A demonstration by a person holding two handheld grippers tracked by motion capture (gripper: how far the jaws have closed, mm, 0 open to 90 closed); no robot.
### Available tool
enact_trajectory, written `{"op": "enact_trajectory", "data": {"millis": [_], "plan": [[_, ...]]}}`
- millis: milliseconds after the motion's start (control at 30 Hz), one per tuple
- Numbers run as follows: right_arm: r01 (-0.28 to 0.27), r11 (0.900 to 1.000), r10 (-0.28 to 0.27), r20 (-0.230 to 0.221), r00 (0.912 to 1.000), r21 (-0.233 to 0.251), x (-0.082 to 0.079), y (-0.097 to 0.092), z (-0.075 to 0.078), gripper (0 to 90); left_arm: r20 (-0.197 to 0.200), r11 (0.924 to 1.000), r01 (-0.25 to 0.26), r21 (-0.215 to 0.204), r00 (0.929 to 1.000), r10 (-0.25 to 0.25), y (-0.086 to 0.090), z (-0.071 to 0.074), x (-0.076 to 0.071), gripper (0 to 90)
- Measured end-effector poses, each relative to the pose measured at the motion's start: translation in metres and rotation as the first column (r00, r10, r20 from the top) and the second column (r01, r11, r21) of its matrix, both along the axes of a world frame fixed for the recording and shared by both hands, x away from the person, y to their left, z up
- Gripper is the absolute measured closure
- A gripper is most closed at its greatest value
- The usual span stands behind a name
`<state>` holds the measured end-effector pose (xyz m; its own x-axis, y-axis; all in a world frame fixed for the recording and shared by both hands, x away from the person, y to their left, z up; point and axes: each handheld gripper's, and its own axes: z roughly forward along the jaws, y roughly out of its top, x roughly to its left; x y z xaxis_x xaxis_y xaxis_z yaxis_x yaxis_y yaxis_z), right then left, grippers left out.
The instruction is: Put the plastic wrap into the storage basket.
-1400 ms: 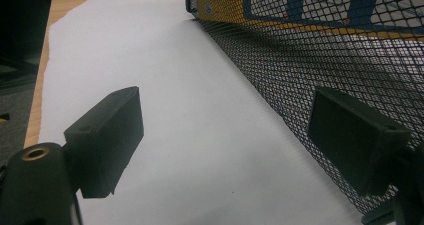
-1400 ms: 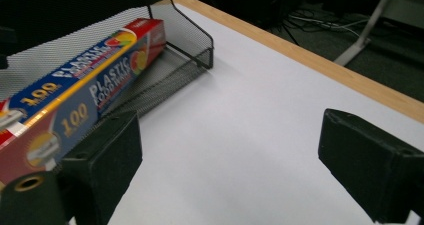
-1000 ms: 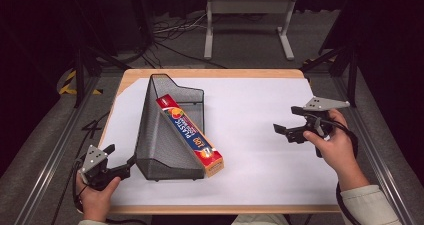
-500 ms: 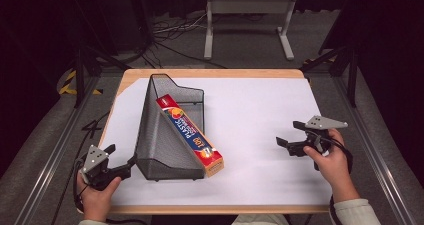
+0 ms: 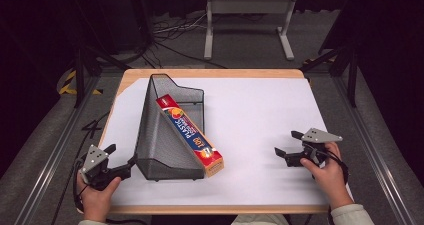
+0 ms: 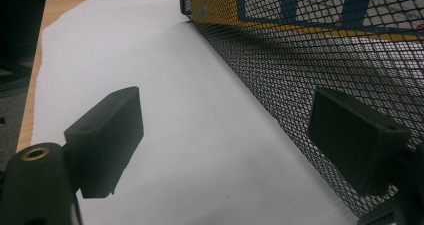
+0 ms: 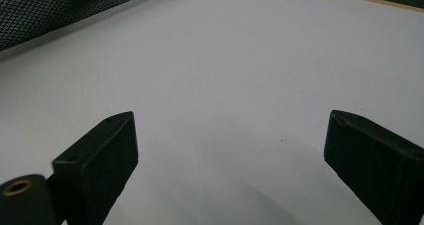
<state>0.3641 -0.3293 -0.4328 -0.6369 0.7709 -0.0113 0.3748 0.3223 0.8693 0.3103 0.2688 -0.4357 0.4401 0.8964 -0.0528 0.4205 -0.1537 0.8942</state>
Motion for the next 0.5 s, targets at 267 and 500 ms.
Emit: {"op": "enact_trajectory", "data": {"millis": [267, 500], "plan": [[0.010, 0.9995, -0.011, -0.035, 0.9993, -0.029, -0.0014, -0.0018, -0.0081, 6.9, -0.006, 1.0000, -0.003, -0.003, 1.0000, 0.003, 0.0011, -0.0017, 0.0004, 15.0], [-0.011, 0.9990, 0.008, -0.058, 0.9983, -0.044, 0.0007, -0.0004, -0.0092, 5.2, -0.017, 0.9999, -0.005, -0.015, 0.9998, 0.005, 0.0035, -0.0034, 0.0002, 14.9]]}}
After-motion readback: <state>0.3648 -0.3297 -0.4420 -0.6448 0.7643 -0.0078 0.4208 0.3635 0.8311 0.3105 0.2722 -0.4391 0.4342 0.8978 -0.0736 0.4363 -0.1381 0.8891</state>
